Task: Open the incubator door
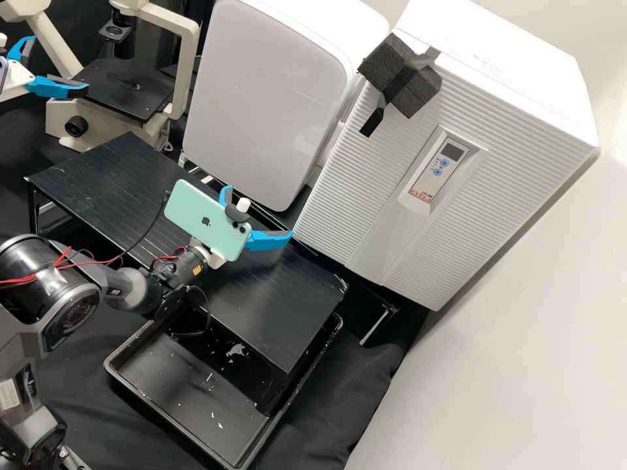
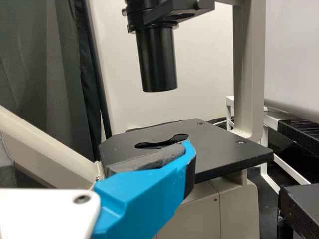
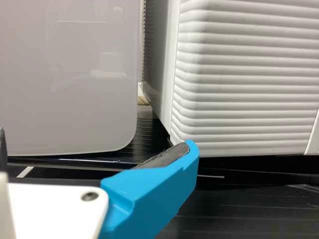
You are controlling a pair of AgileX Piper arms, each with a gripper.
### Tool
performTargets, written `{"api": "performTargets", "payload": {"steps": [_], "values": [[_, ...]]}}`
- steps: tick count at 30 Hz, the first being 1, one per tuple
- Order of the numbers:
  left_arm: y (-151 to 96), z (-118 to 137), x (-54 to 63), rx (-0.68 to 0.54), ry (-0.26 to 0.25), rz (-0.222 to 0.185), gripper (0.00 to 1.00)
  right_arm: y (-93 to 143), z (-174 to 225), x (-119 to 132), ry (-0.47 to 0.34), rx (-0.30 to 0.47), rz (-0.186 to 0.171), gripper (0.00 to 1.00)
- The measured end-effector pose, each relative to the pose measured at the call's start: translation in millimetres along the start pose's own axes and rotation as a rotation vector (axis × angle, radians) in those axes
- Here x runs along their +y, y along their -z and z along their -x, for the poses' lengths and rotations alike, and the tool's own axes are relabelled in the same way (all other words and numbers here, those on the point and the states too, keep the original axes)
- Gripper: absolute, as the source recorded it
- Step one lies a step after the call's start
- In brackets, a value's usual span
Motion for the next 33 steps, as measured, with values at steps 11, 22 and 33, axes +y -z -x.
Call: {"api": "performTargets", "payload": {"steps": [11, 22, 33], "values": [[0.0, 0.0, 0.0, 0.000, 0.000, 0.000, 1.00, -1.4, 0.5, 0.9, -0.004, -0.004, -0.002, 1.00], [0.0, 0.0, 0.0, 0.000, 0.000, 0.000, 1.00, -22.5, 23.6, 42.0, -0.111, -0.006, -0.092, 1.00], [0.0, 0.0, 0.0, 0.000, 0.000, 0.000, 1.00, 15.6, 12.2, 93.3, -0.289, 0.142, -0.100, 1.00]]}}
